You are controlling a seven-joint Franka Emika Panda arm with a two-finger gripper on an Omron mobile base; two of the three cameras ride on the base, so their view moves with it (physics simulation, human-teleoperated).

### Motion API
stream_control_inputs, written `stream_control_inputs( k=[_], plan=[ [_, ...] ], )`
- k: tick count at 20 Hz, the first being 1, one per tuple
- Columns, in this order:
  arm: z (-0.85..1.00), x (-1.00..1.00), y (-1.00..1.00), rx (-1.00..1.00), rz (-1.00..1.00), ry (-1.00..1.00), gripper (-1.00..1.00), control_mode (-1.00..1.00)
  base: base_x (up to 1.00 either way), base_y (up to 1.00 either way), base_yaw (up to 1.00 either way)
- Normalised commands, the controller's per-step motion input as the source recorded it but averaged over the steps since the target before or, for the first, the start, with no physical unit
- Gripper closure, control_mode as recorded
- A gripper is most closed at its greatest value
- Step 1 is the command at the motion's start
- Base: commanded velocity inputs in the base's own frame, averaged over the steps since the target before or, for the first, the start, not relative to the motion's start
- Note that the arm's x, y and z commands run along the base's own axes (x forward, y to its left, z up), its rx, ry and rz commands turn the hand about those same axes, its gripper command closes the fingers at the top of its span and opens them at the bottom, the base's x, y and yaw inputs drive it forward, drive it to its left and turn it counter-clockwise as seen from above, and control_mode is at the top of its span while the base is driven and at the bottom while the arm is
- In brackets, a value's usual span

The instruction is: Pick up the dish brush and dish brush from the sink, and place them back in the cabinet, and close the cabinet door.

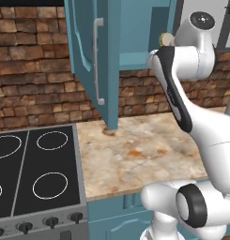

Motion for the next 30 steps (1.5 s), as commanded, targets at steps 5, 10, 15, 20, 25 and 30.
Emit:
stream_control_inputs(
  k=[5, 10, 15, 20, 25, 30],
  plan=[
    [0.05, 0.04, 0.13, 0.00, 0.06, -0.02, 1.00, -1.00, 0.00, 0.00, 0.00],
    [0.00, 0.20, 0.10, 0.00, 0.07, -0.05, 1.00, -1.00, 0.00, 0.00, 0.00],
    [0.00, 0.34, 0.10, 0.00, 0.06, -0.07, 1.00, -1.00, 0.00, 0.00, 0.00],
    [0.00, 0.38, 0.06, 0.00, 0.05, -0.11, 1.00, -1.00, 0.00, 0.00, 0.00],
    [0.00, 0.44, 0.04, 0.00, 0.03, -0.07, 1.00, -1.00, 0.00, 0.00, 0.00],
    [0.00, 0.49, 0.01, 0.00, 0.00, -0.03, 1.00, -1.00, 0.00, 0.00, 0.00]
  ],
)
